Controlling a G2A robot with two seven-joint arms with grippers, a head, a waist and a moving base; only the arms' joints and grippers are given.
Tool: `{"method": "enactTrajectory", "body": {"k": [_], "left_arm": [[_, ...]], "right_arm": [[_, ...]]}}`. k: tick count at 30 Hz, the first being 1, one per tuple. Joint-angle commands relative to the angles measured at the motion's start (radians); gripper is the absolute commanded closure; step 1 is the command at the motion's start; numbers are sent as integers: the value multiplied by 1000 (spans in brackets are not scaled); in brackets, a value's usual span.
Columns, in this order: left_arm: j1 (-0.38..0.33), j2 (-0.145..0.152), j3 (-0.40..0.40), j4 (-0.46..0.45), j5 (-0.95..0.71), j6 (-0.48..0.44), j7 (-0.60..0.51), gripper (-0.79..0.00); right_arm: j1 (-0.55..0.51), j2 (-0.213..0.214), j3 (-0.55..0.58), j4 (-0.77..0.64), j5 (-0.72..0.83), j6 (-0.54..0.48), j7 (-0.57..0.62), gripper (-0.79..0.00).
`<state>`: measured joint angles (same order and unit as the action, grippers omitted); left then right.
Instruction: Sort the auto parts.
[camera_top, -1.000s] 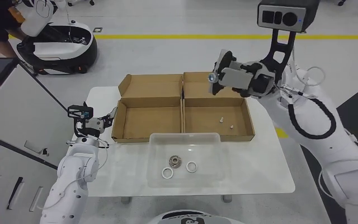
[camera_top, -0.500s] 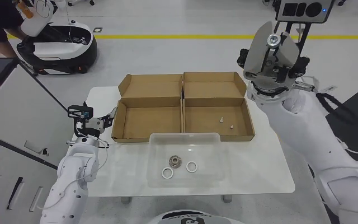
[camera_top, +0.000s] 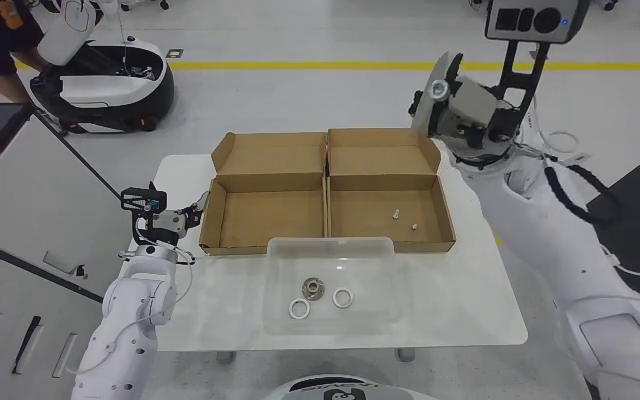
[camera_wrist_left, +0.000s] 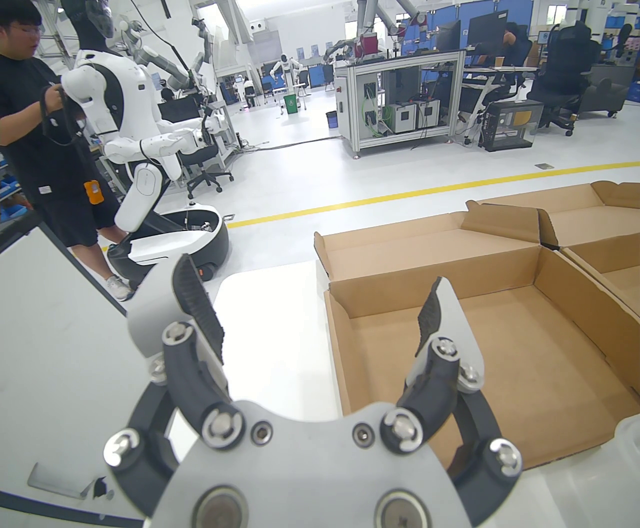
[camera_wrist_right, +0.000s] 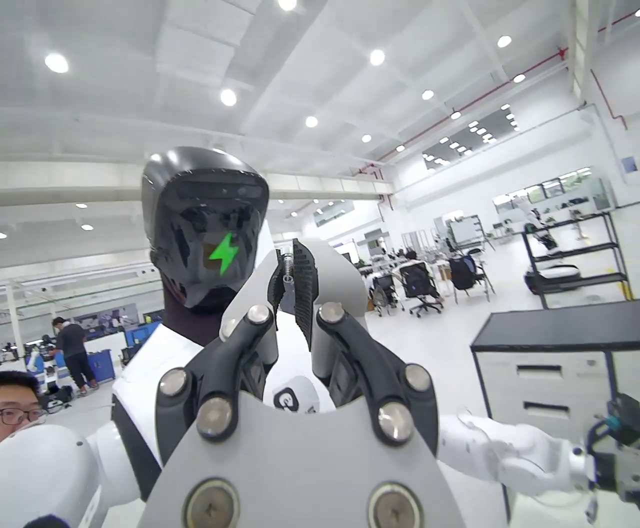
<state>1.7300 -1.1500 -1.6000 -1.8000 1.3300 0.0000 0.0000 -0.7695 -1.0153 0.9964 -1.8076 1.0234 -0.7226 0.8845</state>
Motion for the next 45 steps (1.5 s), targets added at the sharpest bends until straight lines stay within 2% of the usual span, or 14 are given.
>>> {"method": "enactTrajectory", "body": {"k": [1, 8, 14, 20, 43, 45], "left_arm": [[0, 0, 0, 0, 0, 0, 0, -785], [0, 0, 0, 0, 0, 0, 0, -785], [0, 0, 0, 0, 0, 0, 0, -785], [0, 0, 0, 0, 0, 0, 0, -785], [0, 0, 0, 0, 0, 0, 0, -785], [0, 0, 0, 0, 0, 0, 0, -785]], "right_arm": [[-1, -2, 8, -1, -55, 9, 6, 0], [-10, -11, 26, -8, -135, 26, 13, 0], [-43, -27, 25, -15, -16, 19, -20, 0], [-52, -39, 27, -25, 41, 20, 20, 0], [-52, -39, 27, -25, 41, 20, 20, 0], [-59, -35, 44, -14, -36, 75, 24, 0]]}}
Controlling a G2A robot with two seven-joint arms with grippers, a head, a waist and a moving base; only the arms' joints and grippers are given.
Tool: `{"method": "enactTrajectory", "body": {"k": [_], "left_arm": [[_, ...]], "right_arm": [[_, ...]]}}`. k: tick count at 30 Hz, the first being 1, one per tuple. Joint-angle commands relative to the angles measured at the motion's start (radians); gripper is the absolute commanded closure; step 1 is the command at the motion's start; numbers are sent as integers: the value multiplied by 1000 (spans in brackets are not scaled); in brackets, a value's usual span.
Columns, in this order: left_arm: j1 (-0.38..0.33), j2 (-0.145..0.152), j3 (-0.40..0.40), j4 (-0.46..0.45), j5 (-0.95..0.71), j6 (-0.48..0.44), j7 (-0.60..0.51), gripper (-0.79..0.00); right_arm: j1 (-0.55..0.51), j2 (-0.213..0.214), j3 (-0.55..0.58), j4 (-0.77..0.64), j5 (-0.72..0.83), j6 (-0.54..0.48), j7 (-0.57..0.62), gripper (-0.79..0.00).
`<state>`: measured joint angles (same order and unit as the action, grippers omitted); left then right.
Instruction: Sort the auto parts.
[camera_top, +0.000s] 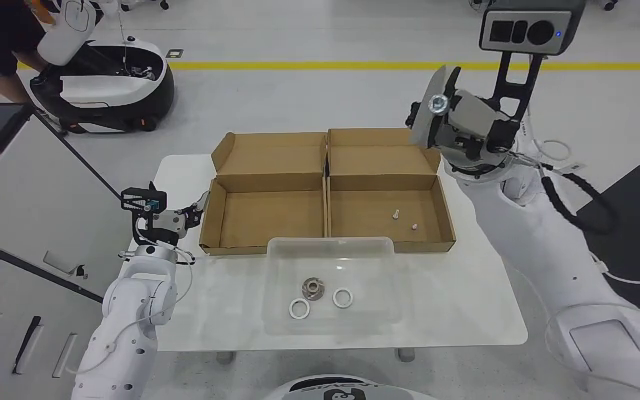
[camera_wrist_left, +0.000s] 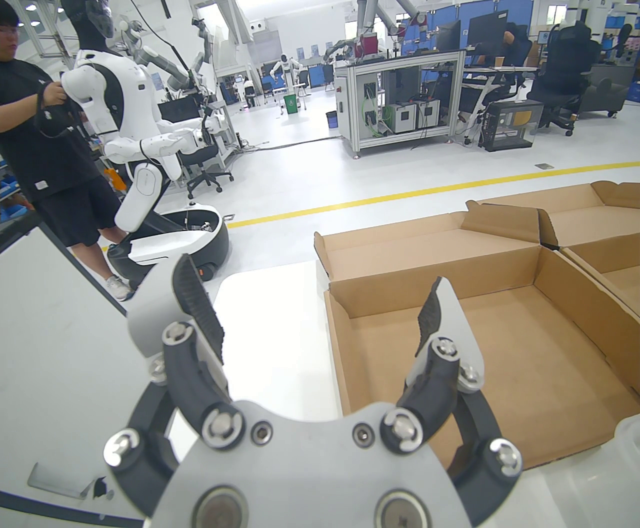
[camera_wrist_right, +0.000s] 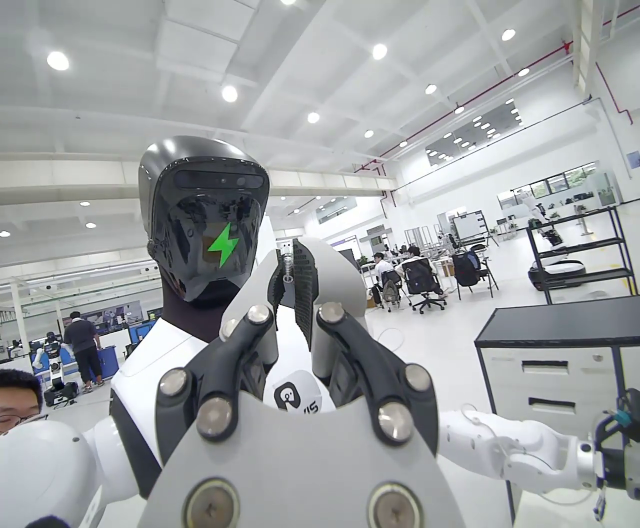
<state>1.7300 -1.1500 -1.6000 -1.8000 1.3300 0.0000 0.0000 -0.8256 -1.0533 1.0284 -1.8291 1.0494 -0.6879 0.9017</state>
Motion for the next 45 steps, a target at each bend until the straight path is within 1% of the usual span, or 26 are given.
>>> {"method": "enactTrajectory", "body": {"k": [1, 2, 4, 9, 11, 12, 14, 16, 18, 19, 20, 22, 26, 29, 32, 35, 38, 45], "left_arm": [[0, 0, 0, 0, 0, 0, 0, -785], [0, 0, 0, 0, 0, 0, 0, -785], [0, 0, 0, 0, 0, 0, 0, -785], [0, 0, 0, 0, 0, 0, 0, -785], [0, 0, 0, 0, 0, 0, 0, -785], [0, 0, 0, 0, 0, 0, 0, -785], [0, 0, 0, 0, 0, 0, 0, -785], [0, 0, 0, 0, 0, 0, 0, -785], [0, 0, 0, 0, 0, 0, 0, -785], [0, 0, 0, 0, 0, 0, 0, -785], [0, 0, 0, 0, 0, 0, 0, -785], [0, 0, 0, 0, 0, 0, 0, -785], [0, 0, 0, 0, 0, 0, 0, -785], [0, 0, 0, 0, 0, 0, 0, -785], [0, 0, 0, 0, 0, 0, 0, -785], [0, 0, 0, 0, 0, 0, 0, -785], [0, 0, 0, 0, 0, 0, 0, -785], [0, 0, 0, 0, 0, 0, 0, -785]], "right_arm": [[-9, 7, 31, 9, -99, 63, 12, 0], [-22, 12, 54, 14, -121, 88, 13, 0], [-43, 26, 110, 21, -203, 146, 55, 0], [-130, 61, 259, 30, -306, 270, 153, 0], [-150, 77, 311, 37, -411, 330, 220, 0], [-159, 82, 332, 41, -439, 358, 238, 0], [-154, 95, 363, 47, -546, 401, 304, 0], [-127, 104, 372, 60, -648, 432, 370, 0], [-77, 110, 359, 79, -744, 433, 435, 0], [-51, 110, 346, 99, -765, 429, 447, 0], [-22, 108, 327, 123, -778, 424, 460, 0], [54, 106, 277, 163, -876, 391, 506, 0], [210, 89, 133, 278, -1065, 320, 551, 0], [312, 68, -2, 364, -1194, 296, 526, 0], [389, 48, -147, 442, -1307, 269, 499, 0], [440, 27, -272, 515, -1356, 246, 476, 0], [474, 8, -374, 578, -1377, 231, 461, 0], [514, -31, -538, 679, -1413, 209, 440, 0]]}}
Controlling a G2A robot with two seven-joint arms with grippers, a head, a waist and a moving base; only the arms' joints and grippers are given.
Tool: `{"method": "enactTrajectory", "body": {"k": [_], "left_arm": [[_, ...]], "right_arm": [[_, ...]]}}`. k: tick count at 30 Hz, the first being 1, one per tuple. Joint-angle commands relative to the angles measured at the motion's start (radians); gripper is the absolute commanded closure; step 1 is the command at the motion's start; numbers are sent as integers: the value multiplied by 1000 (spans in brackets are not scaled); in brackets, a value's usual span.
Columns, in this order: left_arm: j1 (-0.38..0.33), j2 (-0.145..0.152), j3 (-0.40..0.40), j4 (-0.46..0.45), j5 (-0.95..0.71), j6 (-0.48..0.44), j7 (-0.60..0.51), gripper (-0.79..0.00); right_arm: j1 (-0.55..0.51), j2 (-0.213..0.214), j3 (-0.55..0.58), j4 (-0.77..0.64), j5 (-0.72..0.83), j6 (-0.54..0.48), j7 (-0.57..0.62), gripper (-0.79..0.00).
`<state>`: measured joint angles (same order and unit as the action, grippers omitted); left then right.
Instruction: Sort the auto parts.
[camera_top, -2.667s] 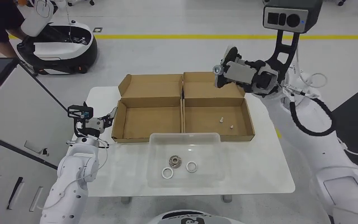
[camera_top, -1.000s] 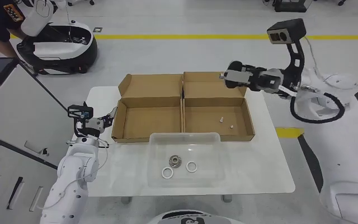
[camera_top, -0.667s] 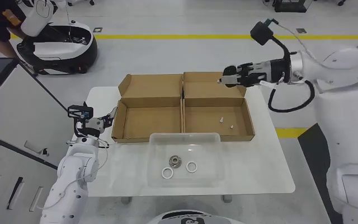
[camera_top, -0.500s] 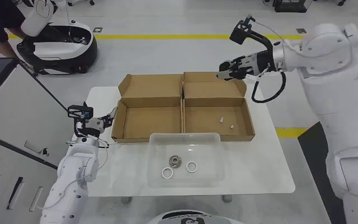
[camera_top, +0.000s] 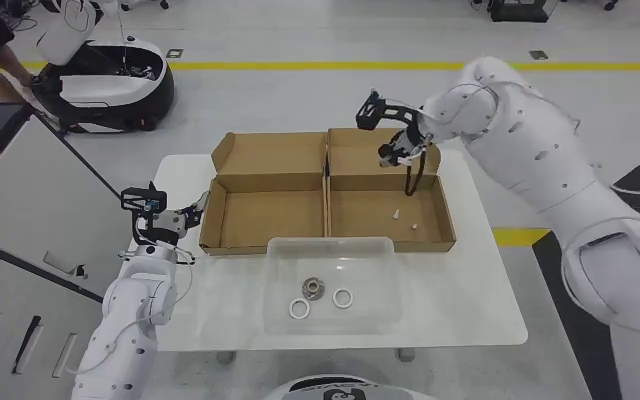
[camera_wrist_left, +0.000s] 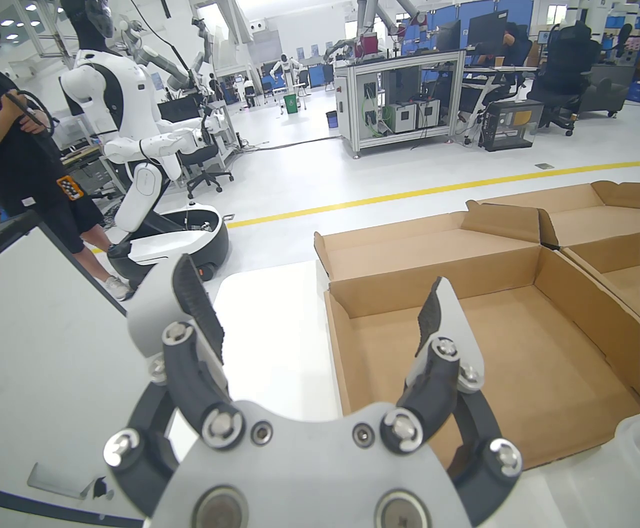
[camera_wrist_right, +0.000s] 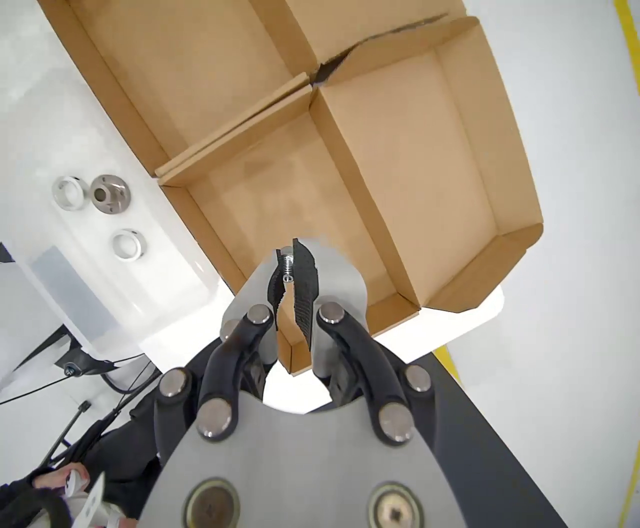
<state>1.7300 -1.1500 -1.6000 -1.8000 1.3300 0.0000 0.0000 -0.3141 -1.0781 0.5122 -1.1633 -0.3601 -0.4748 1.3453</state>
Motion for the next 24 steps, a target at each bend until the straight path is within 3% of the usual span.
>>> {"method": "enactTrajectory", "body": {"k": [1, 13, 24], "left_arm": [[0, 0, 0, 0, 0, 0, 0, -785], [0, 0, 0, 0, 0, 0, 0, -785], [0, 0, 0, 0, 0, 0, 0, -785]], "right_arm": [[4, -12, -37, 27, -4, -6, -6, 0], [-34, -95, -156, 144, -36, 10, -47, 0], [-76, -133, -191, 215, -82, 36, -67, 0]]}}
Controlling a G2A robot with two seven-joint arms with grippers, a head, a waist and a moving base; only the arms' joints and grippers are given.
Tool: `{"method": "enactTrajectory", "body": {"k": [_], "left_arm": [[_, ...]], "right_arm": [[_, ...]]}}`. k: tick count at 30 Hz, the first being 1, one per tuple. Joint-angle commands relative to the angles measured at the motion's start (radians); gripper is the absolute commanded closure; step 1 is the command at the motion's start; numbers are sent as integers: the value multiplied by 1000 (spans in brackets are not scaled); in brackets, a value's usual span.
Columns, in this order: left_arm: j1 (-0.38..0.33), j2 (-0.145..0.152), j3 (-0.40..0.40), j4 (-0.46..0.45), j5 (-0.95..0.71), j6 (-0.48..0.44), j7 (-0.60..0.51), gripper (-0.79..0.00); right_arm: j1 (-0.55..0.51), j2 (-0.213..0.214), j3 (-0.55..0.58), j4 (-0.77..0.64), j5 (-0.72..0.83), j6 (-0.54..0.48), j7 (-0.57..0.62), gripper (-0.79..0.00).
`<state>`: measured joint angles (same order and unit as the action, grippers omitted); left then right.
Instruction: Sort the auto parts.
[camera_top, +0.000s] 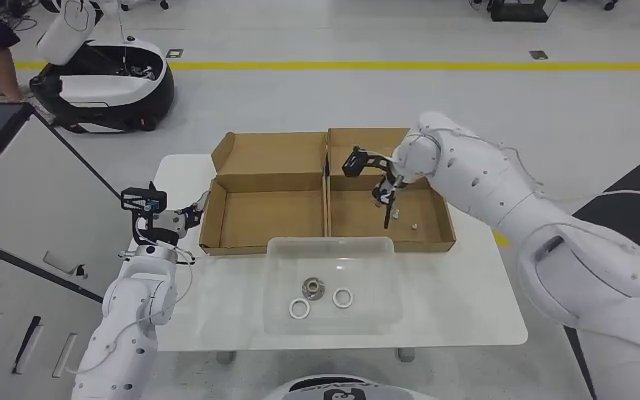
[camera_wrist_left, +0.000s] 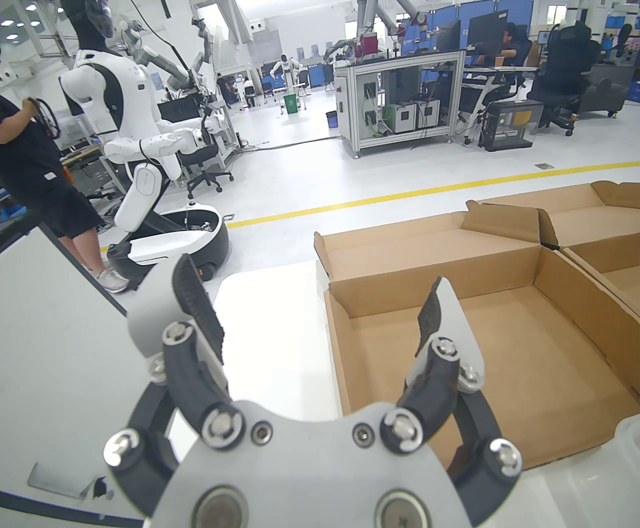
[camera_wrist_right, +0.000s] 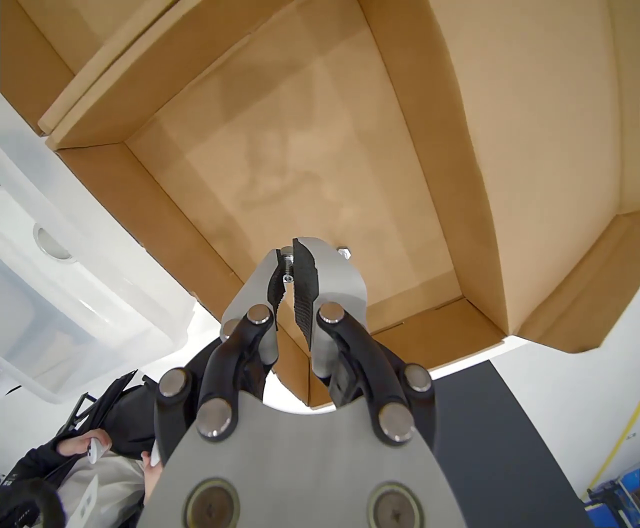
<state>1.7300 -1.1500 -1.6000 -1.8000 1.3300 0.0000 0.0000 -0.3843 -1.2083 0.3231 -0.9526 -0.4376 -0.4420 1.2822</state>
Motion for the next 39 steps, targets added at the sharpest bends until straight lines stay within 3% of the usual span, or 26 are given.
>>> {"method": "enactTrajectory", "body": {"k": [1, 15, 39], "left_arm": [[0, 0, 0, 0, 0, 0, 0, -785], [0, 0, 0, 0, 0, 0, 0, -785], [0, 0, 0, 0, 0, 0, 0, -785]], "right_arm": [[-11, -4, -6, 9, -12, 7, -3, 0], [-56, -30, -24, 59, -148, 82, -91, 0], [-104, -55, -2, 73, -219, 42, -108, 0]]}}
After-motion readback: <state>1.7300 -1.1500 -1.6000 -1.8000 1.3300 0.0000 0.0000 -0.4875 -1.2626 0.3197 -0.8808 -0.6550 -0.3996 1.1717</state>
